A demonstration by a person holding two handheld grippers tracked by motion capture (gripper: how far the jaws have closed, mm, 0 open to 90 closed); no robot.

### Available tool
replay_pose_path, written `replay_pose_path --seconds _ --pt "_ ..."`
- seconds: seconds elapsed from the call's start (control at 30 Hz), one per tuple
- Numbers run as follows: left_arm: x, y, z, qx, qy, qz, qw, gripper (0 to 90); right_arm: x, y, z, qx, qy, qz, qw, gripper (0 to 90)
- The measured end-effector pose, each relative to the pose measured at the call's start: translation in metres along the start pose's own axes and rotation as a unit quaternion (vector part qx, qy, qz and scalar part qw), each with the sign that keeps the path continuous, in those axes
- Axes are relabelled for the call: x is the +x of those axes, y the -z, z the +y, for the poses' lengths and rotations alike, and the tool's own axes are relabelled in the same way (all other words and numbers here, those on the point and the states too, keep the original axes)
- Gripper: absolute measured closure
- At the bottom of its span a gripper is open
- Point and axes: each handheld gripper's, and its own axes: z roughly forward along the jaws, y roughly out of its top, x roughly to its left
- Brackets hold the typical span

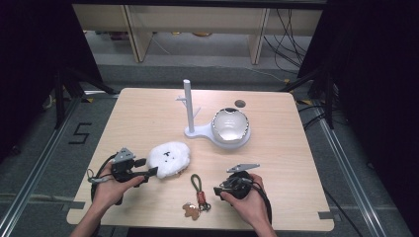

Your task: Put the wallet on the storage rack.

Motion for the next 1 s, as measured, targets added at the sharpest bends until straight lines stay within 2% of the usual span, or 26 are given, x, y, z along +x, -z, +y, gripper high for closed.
replay_pose_path --seconds 0.03,0.1,0.13,0.17,0.2,0.23,0.27,0.37,0.4,0.43,0.47,0.5,0.53,0.57,0.6,0.63,0.67,0.7,0.73,0.77,0.8,0.83,0.9,0.93,0.97,1.0 --pt "0.002 0.000 0.001 -0.011 0.015 0.005 0.9998 34.9 -0.003 0.001 -0.001 0.002 0.010 0.004 0.9999 53.0" --pt "0.006 0.001 0.004 -0.009 0.023 0.002 0.9997 34.6 -0.005 0.002 -0.002 0.000 0.015 0.007 0.9999 53.0" --pt "0.012 0.000 0.011 -0.005 0.037 0.011 0.9992 33.4 -0.009 0.005 -0.004 -0.002 0.022 0.011 0.9997 53.0" --pt "0.012 0.000 0.011 -0.005 0.037 0.011 0.9992 32.9 -0.009 0.005 -0.004 -0.002 0.022 0.011 0.9997 53.0" --pt "0.019 -0.001 0.018 0.012 0.040 0.019 0.9989 33.1 -0.009 0.008 -0.006 -0.004 0.011 0.006 0.9999 52.5" --pt "0.019 -0.001 0.018 0.012 0.040 0.019 0.9989 33.4 -0.012 0.009 -0.005 0.009 0.016 0.006 0.9998 52.4" --pt "0.024 -0.004 0.026 0.022 0.046 0.017 0.9985 34.0 -0.012 0.009 -0.006 0.003 0.021 0.005 0.9998 52.3" --pt "0.030 -0.006 0.034 0.035 0.042 0.016 0.9984 34.4 -0.014 0.012 -0.006 0.007 0.018 -0.002 0.9998 52.1" --pt "0.034 -0.009 0.042 0.059 0.036 0.017 0.9975 34.3 -0.014 0.013 -0.006 -0.002 0.021 -0.001 0.9998 52.3" --pt "0.034 -0.009 0.042 0.059 0.036 0.017 0.9975 34.3 -0.014 0.013 -0.006 -0.002 0.021 -0.001 0.9998 52.3" --pt "0.037 -0.014 0.048 0.077 0.026 0.024 0.9964 34.4 -0.016 0.014 -0.005 -0.002 0.025 -0.003 0.9997 52.7" --pt "0.037 -0.014 0.048 0.077 0.026 0.024 0.9964 34.4 -0.016 0.015 -0.004 0.003 0.021 -0.008 0.9997 52.7" --pt "0.037 -0.019 0.054 0.093 0.024 0.027 0.9950 34.4 -0.017 0.016 -0.005 0.004 0.022 -0.010 0.9997 52.7" --pt "0.037 -0.019 0.054 0.093 0.024 0.027 0.9950 34.3 -0.017 0.016 -0.005 0.006 0.023 -0.012 0.9997 52.6" --pt "0.038 -0.024 0.058 0.105 0.026 0.030 0.9937 34.3 -0.018 0.017 -0.005 0.008 0.028 -0.016 0.9994 52.5" --pt "0.039 -0.025 0.061 0.122 0.021 0.024 0.9921 34.2 -0.018 0.017 -0.005 0.011 0.032 -0.018 0.9992 52.2" --pt "0.040 -0.027 0.063 0.130 0.024 0.021 0.9910 33.9 -0.018 0.018 -0.004 0.012 0.033 -0.018 0.9992 52.1" --pt "0.040 -0.027 0.063 0.130 0.024 0.021 0.9910 33.8 -0.018 0.018 -0.004 0.012 0.033 -0.018 0.9992 52.1" --pt "0.042 -0.031 0.066 0.145 0.030 0.014 0.9888 33.4 -0.018 0.019 -0.004 0.010 0.028 -0.015 0.9994 51.8" --pt "0.043 -0.034 0.068 0.153 0.033 0.013 0.9876 33.1 -0.019 0.019 -0.004 0.008 0.029 -0.017 0.9994 51.5" --pt "0.043 -0.034 0.068 0.153 0.033 0.013 0.9876 33.0 -0.020 0.020 -0.004 0.008 0.030 -0.015 0.9994 51.3" --pt "0.044 -0.039 0.069 0.166 0.032 0.011 0.9855 32.9 -0.019 0.020 -0.005 0.006 0.026 -0.015 0.9995 51.1" --pt "0.044 -0.042 0.069 0.171 0.036 0.009 0.9845 32.7 -0.019 0.019 -0.005 0.007 0.027 -0.013 0.9995 50.9" --pt "0.044 -0.048 0.068 0.180 0.036 0.007 0.9829 32.5 -0.019 0.018 -0.004 0.005 0.024 -0.013 0.9996 50.4" --pt "0.044 -0.048 0.068 0.180 0.036 0.007 0.9829 32.4 -0.019 0.018 -0.004 0.005 0.024 -0.013 0.9996 50.4" --pt "0.044 -0.053 0.068 0.188 0.036 0.005 0.9815 32.3 -0.019 0.018 -0.004 0.004 0.024 -0.010 0.9997 49.9"
